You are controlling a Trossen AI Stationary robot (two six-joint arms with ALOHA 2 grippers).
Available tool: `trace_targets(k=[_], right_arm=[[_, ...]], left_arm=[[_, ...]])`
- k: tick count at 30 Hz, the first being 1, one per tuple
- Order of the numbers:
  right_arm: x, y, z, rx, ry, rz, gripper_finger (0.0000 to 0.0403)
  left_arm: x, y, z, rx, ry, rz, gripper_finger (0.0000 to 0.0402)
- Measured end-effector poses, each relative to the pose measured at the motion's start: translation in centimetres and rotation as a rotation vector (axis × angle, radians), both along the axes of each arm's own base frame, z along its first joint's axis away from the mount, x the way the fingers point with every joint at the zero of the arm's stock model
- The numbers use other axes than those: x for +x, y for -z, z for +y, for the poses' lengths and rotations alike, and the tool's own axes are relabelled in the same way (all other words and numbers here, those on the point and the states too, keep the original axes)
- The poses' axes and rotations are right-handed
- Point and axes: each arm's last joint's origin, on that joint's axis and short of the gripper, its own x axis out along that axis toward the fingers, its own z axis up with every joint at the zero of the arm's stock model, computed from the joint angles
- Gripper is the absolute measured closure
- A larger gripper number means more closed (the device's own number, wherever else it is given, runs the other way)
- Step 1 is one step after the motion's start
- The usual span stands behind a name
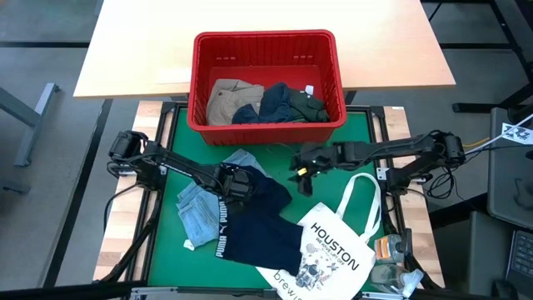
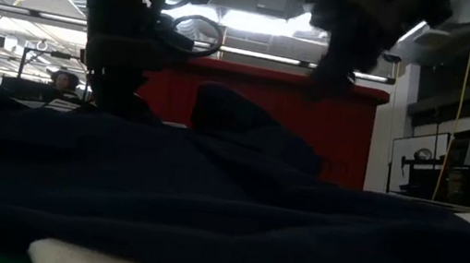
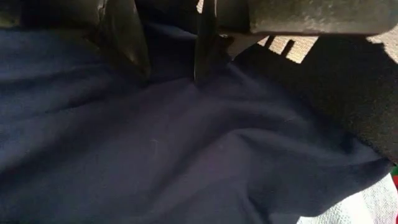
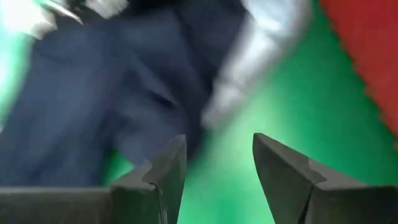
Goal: Fold Laundry from Bin
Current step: Fold the dark blue boxer shorts
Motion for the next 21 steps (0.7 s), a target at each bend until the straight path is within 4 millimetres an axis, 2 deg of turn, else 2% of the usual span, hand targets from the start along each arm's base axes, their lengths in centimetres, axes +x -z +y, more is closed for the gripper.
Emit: trace_targets(k=[5,10,14,18,21], right_arm=[[-0.7,2.7,-0.2,-0.054,0.063,0.101,0.0217],[0.1,4.9,-0.3,-0.026,0.097,0.112,0.0217],[1.2,7.5,-0.2,-0.006,0.096,0.16,0.0217],[2.2,9.4,0.0,0.088,0.03,0.163,0.0217],[2.6,9.9,0.5,0.22,-0.072,0.153,0.0217]], left_arm=[[0.1,0.0,0.0,-0.001,0.0,-0.006,0.0278],[0.2,0.0,-0.1,-0.017,0.002,-0.023,0.0278],[0.4,0.0,-0.1,-0.022,0.002,-0.034,0.0278],[0.4,0.0,-0.1,-0.023,0.002,-0.039,0.0278],[0.4,0.0,-0.1,-0.024,0.002,-0.04,0.0278]])
